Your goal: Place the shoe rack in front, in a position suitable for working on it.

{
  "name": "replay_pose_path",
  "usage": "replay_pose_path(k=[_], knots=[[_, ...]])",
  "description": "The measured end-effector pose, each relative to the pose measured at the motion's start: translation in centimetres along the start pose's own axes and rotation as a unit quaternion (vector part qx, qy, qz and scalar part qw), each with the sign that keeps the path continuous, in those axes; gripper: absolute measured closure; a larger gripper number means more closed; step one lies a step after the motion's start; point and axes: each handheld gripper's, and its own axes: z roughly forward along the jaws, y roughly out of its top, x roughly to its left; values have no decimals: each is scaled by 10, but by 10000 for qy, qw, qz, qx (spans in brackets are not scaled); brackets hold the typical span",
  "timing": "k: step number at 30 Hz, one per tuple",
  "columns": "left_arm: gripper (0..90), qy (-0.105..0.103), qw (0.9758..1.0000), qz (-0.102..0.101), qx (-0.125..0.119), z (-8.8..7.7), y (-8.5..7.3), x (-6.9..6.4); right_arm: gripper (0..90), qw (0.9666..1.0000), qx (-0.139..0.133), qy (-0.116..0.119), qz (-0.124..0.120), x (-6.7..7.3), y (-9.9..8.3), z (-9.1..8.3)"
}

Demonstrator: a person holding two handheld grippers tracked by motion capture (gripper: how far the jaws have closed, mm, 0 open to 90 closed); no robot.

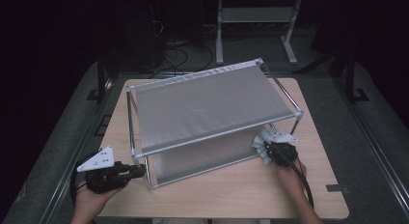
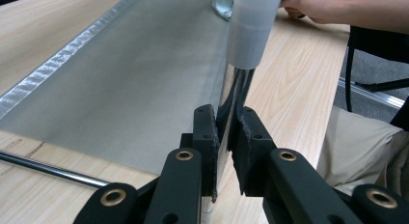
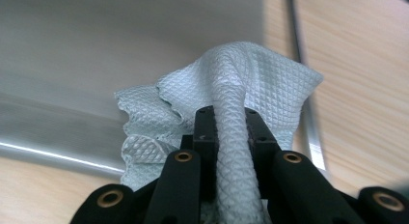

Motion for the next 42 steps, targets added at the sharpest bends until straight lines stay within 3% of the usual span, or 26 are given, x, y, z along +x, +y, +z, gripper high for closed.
replay_pose_path(k=[4,9,14,20,21,22,26,27,32,34,39,40,42], knots=[[803,-12,10000,-6,3,1,1,1,788,9997,-31,154,-195,8,3,1],[802,-21,10000,-21,-37,3,1,0,788,10000,9,-13,34,-2,-1,-1],[804,-59,10000,55,23,11,7,-2,787,9992,-73,277,-277,21,8,4],[802,-85,10000,45,24,12,8,-2,787,9997,17,169,-166,11,6,2],[803,-77,9999,55,35,13,8,-2,788,9996,3,192,-192,13,7,3],[803,-83,9999,55,41,14,9,-2,787,9991,-49,373,-172,18,8,4],[802,-93,9999,32,35,12,8,-1,786,9983,-50,518,-265,24,10,5],[801,-83,10000,14,20,12,8,-1,786,9981,-40,564,-259,20,10,5],[801,-71,10000,17,8,12,7,0,786,9996,56,277,-81,2,3,0],[800,-89,10000,14,9,13,8,0,786,9995,9,288,-119,7,4,0],[799,-104,9999,29,37,16,11,-2,787,9974,-88,595,-388,33,13,6],[797,-109,9999,24,37,16,11,-2,787,9973,-68,573,-453,34,14,7],[757,-180,9998,-2,78,14,10,-1,786,9977,-33,582,-349,29,14,8]])
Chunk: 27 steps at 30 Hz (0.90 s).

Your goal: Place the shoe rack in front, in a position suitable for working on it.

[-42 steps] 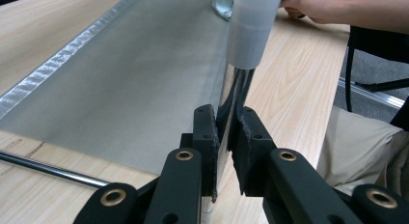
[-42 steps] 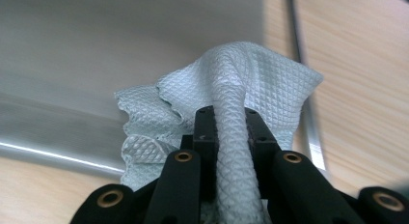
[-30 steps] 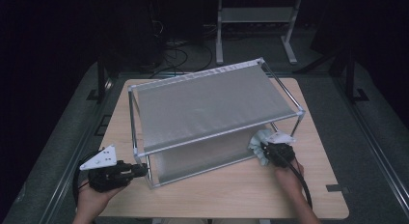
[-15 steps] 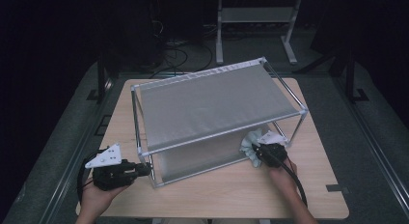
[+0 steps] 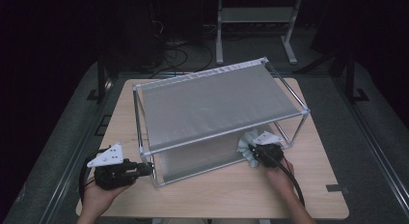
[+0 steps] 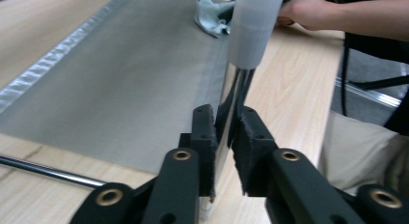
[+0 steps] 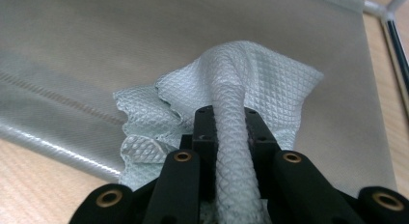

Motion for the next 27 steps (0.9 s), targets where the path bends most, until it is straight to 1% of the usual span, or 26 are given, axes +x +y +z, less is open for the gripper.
replay_pose_path(k=[1,3,5,6,7,8,9,10,11,12,16,17,18,19,20,21,22,23,24,27], knots=[[729,12,10000,-1,9,-2,-1,0,786,10000,5,-39,27,-3,-1,0],[739,42,10000,-3,6,-4,-3,0,786,10000,20,-62,62,-5,-1,-1],[790,32,10000,28,-7,-4,-5,0,787,10000,19,-77,42,-2,0,0],[795,49,10000,32,-6,-3,-5,0,787,10000,-10,20,40,4,3,2],[795,62,9999,83,36,-2,-4,-1,787,10000,-10,20,40,4,3,2],[799,53,9999,115,53,-1,-2,-1,787,10000,-22,73,13,9,4,3],[805,56,9998,153,94,0,-1,-2,787,9995,-103,299,18,21,8,7],[807,73,9998,159,91,1,0,-2,787,9993,-119,350,-6,25,9,8],[807,96,9997,195,115,2,1,-3,787,9993,-119,350,-6,25,9,8],[809,111,9996,203,129,2,2,-3,787,9992,-130,368,-83,30,11,9],[811,107,9997,206,118,5,4,-2,788,9989,-82,443,-122,39,17,13],[811,99,9997,198,106,7,4,-2,788,9984,-127,538,-145,44,19,15],[811,86,9997,210,108,9,5,-2,788,9973,-174,685,-222,54,22,17],[811,78,9997,223,115,10,6,-2,788,9966,-194,742,-301,60,24,18],[811,66,9996,242,138,11,8,-2,788,9966,-194,742,-301,60,24,18],[812,60,9996,233,140,12,8,-1,788,9959,-207,800,-363,64,26,19],[812,52,9996,234,133,11,8,-1,788,9957,-192,789,-436,65,27,19],[812,54,9996,234,121,11,8,-1,787,9955,-159,866,-348,61,26,18],[812,61,9996,238,104,12,7,-1,787,9960,-127,829,-301,59,26,17],[812,38,9997,238,109,13,8,-1,788,9963,-118,797,-303,58,25,17]])
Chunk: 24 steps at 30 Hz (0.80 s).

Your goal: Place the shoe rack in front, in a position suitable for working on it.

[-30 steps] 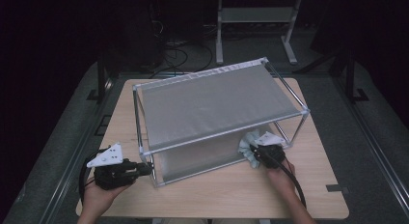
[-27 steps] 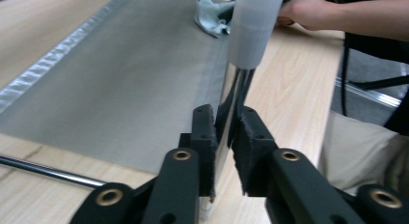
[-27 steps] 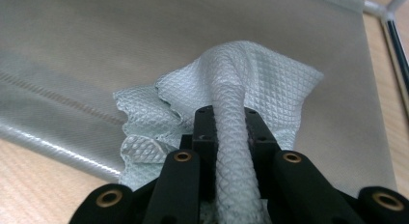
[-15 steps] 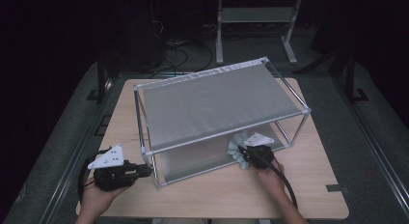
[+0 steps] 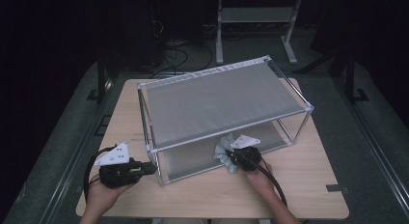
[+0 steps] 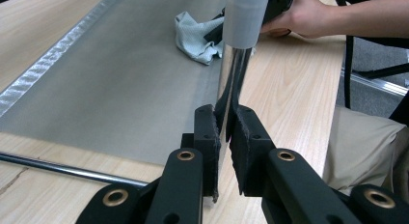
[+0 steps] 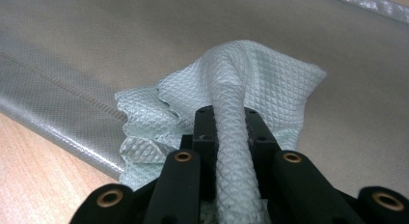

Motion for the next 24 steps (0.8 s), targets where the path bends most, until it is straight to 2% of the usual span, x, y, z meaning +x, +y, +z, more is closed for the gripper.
replay_pose_path(k=[2,3,5,8,10,13,17,19,21,24], knots=[[812,3,10000,8,3,1,1,0,788,9998,-48,170,4,11,4,4],[812,4,10000,8,6,2,2,0,788,9998,-48,170,4,11,4,4],[812,-9,10000,3,-10,2,1,1,788,9993,-107,367,-45,22,8,7],[812,22,10000,-28,-42,0,-1,1,787,9992,-70,366,-131,21,9,8],[813,38,10000,-9,-19,0,-1,0,787,9998,2,160,-151,14,6,5],[813,6,10000,-1,-29,2,0,0,788,10000,25,-15,94,1,1,1],[813,-14,10000,7,-7,2,1,0,788,10000,-47,-15,17,10,2,3],[813,-3,10000,-10,-36,2,0,0,788,10000,-41,-39,-72,8,1,2],[813,-8,10000,-7,-31,1,-1,0,788,9998,-5,-220,-30,-2,-3,-1],[813,-19,10000,-30,-47,0,-2,0,788,9981,86,-574,216,-29,-16,-13]])
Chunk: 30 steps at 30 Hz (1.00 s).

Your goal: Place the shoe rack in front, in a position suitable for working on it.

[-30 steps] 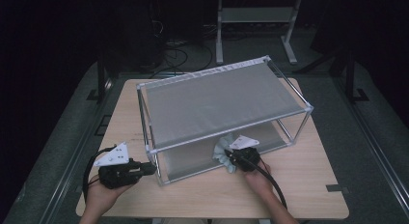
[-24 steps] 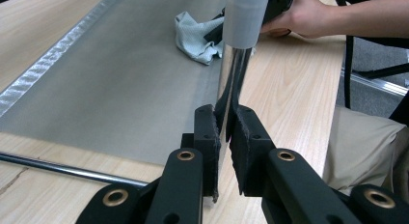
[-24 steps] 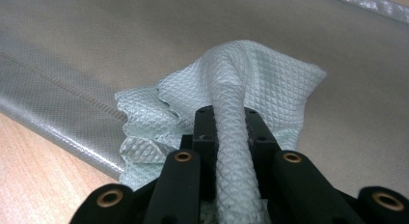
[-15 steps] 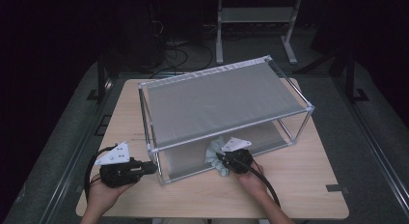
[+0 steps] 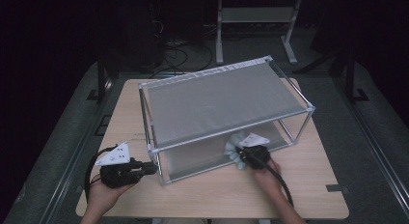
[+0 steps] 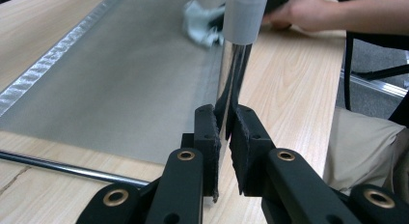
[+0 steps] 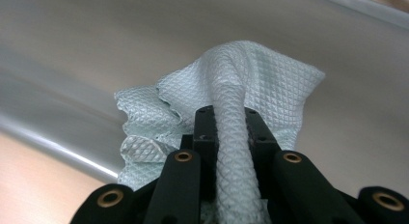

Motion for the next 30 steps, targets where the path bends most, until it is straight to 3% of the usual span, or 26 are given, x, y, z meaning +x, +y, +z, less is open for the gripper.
replay_pose_path(k=[3,5,8,10,14,17,23,25,30], knots=[[812,-18,10000,-16,-15,-1,-1,1,788,9987,53,-464,204,-34,-16,-13],[812,-18,10000,-16,-7,0,-1,1,789,9949,127,-900,427,-62,-31,-27],[811,-14,10000,-18,-8,1,0,1,788,9938,128,-1009,448,-68,-34,-31],[811,-5,10000,-22,-9,2,1,0,788,9938,130,-1020,435,-66,-34,-31],[811,-3,10000,-28,-10,1,0,1,788,9971,42,-714,272,-47,-26,-22],[812,43,10000,-33,-11,-3,-2,2,788,9978,32,-646,173,-40,-22,-19],[811,94,9999,-75,-36,-11,-8,1,788,9940,173,-1028,337,-60,-31,-26],[811,93,9999,-59,-7,-10,-7,1,788,9936,170,-1071,309,-58,-31,-26],[811,92,9999,-76,-10,-8,-6,2,788,9983,-17,-563,170,-38,-22,-17]])
